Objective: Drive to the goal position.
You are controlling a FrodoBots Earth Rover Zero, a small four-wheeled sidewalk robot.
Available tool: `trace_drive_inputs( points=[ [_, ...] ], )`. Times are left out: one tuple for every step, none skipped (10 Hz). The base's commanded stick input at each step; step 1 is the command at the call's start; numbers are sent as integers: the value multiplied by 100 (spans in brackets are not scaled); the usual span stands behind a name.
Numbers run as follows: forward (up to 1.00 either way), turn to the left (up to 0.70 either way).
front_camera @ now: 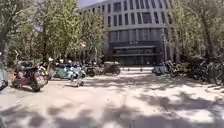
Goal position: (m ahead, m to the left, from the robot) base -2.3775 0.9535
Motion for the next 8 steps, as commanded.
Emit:
trace_drive_inputs(
  points=[
    [70,0],
    [43,27],
    [6,64],
    [0,70],
    [0,70],
    [0,70],
    [0,70],
    [0,70]
  ],
)
